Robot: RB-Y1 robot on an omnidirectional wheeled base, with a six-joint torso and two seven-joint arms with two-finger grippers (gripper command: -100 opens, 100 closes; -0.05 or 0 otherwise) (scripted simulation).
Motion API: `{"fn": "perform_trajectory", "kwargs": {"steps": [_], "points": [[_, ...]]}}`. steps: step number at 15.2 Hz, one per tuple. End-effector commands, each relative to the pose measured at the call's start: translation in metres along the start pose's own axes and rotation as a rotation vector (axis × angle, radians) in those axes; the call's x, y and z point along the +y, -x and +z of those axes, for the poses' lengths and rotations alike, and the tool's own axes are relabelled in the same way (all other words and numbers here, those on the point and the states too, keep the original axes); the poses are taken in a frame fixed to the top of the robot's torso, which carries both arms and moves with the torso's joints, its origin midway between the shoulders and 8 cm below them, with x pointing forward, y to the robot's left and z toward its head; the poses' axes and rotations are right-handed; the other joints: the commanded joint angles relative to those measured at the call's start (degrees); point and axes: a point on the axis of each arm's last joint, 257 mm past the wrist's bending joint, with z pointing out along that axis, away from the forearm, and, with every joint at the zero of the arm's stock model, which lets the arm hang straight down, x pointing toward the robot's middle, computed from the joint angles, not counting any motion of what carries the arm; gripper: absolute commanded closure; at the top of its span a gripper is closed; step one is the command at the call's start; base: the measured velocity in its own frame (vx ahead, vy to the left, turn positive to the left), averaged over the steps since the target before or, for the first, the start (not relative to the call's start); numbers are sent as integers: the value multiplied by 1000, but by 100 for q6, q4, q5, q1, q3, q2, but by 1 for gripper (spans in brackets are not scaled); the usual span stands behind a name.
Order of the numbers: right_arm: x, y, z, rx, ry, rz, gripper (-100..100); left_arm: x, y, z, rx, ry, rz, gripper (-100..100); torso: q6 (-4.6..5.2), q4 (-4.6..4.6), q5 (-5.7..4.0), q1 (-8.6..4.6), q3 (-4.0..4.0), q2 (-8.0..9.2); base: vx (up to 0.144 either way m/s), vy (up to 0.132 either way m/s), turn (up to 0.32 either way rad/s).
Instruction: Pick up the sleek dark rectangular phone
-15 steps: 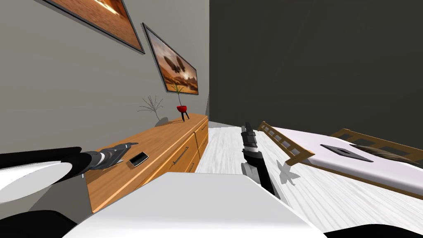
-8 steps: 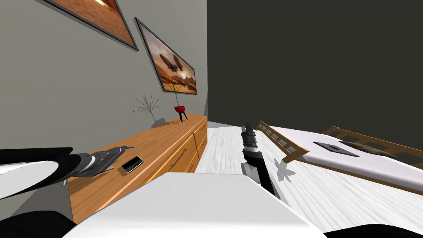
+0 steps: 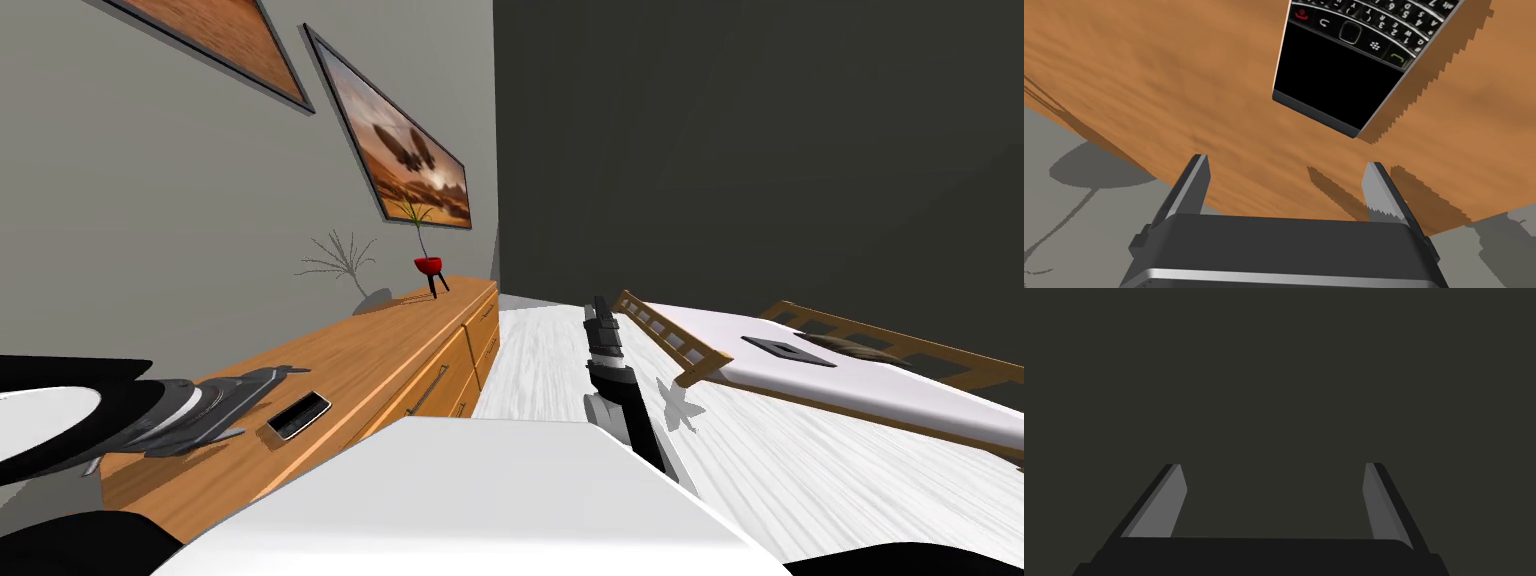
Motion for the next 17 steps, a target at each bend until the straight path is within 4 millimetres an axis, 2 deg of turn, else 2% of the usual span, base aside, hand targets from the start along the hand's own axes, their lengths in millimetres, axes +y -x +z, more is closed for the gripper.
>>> {"fn": "perform_trajectory", "kwargs": {"steps": [1,9,11,14,16,17], "points": [[0,0,0,0,0,0,0,11,-4,-3,26,45,-1,-100,0,0,0,0,0,0,35,15,-95],[0,0,0,0,0,0,0,52,-20,-18,133,201,-12,-100,-2,0,0,-3,-1,-1,33,10,-67],[0,0,0,0,0,0,0,56,-22,-20,140,221,-11,-100,-1,-1,1,-1,-2,-3,33,12,-57],[0,0,0,0,0,0,0,76,-32,-29,203,291,-19,-100,-1,0,0,-4,-1,-2,37,6,-79],[0,0,0,0,0,0,0,81,-34,-31,210,311,-18,-100,-2,-1,0,-3,-3,-5,40,12,-53],[0,0,0,0,0,0,0,90,-39,-36,241,346,-21,-100,-3,-1,0,-3,-2,-3,36,10,-52]]}}
